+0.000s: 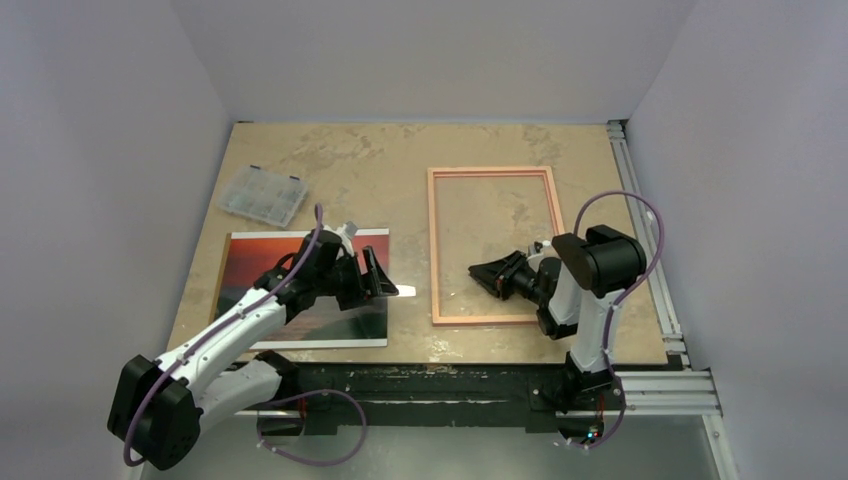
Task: Put the photo into the frame
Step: Pick up the photo frame item at the center of the board.
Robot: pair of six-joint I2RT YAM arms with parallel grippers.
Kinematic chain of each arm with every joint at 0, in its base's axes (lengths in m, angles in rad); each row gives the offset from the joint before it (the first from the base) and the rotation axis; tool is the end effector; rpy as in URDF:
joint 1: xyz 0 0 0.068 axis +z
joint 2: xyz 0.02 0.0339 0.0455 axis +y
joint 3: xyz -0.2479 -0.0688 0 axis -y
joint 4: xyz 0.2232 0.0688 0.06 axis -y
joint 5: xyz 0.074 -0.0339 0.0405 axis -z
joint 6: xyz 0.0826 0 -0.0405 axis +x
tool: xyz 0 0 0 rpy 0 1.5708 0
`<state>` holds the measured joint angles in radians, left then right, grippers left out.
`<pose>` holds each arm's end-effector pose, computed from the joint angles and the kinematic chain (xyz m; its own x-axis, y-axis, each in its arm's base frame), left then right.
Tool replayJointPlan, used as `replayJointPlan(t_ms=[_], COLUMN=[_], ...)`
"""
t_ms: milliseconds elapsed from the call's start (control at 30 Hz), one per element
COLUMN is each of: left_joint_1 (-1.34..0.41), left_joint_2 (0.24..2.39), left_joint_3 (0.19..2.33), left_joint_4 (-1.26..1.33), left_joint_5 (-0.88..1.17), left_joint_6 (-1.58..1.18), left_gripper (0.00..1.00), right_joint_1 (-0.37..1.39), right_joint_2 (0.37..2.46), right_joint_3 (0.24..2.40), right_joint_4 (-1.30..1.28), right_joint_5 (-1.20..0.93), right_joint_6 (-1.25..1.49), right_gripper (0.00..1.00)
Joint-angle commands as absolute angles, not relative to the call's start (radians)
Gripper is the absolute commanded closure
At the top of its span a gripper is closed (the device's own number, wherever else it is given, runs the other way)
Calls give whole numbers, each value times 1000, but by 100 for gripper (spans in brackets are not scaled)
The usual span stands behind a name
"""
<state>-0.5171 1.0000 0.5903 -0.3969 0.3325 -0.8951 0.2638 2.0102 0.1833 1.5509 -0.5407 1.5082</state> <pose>0.1778 -0.1322 0.1784 -0.9103 -0.3308 -0.2489 -0.0746 0.7225 -0.6873 0.2460 0.1105 0.0673 -0.7168 0.6927 0.0798 0.2187 0.1146 0.9690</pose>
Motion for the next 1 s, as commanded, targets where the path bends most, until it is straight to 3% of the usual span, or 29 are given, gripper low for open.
replayJointPlan(t_ms=[0,133,267,567,800,967], left_joint_1=[-512,-512,-512,-512,-511,-512], left_joint_2=[981,971,962,959,949,943], left_joint_3=[600,604,613,632,666,678], left_joint_4=[-414,-426,-455,-519,-591,-624], left_joint_5=[321,315,302,270,232,209], left_joint_6=[-865,-861,-849,-819,-777,-760], left_gripper=[28,28,28,28,28,28], right_joint_1=[270,269,270,266,230,210], right_joint_2=[1957,1867,1752,1505,1547,1553], right_joint_3=[197,213,247,490,739,877], right_joint_4=[1611,1504,1277,475,-8,-335], right_joint_5=[-542,-569,-610,-725,-924,-945], right_joint_6=[1526,1489,1395,987,647,392], right_gripper=[82,94,100,100,100,100])
